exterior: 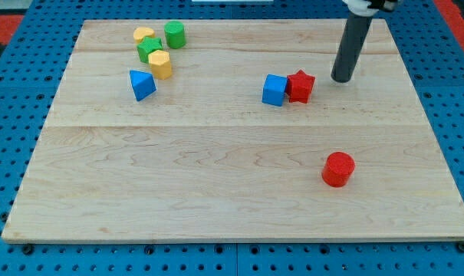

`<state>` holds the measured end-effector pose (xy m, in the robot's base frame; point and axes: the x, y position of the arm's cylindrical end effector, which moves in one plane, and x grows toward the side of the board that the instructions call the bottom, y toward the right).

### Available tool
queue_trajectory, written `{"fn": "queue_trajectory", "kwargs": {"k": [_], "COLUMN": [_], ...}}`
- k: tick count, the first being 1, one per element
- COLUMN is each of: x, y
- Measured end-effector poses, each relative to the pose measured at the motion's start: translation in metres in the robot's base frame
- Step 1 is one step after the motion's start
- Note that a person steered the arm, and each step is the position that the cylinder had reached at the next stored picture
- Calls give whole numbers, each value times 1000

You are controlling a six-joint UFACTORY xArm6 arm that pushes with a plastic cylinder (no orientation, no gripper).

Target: Push the red star closer to red circle

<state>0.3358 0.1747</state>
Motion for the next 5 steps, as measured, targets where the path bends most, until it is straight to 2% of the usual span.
{"fn": "queue_trajectory", "kwargs": {"k": [2,3,4,5], "x": [5,39,71,51], "y": [-56,-82,-74,-94]}}
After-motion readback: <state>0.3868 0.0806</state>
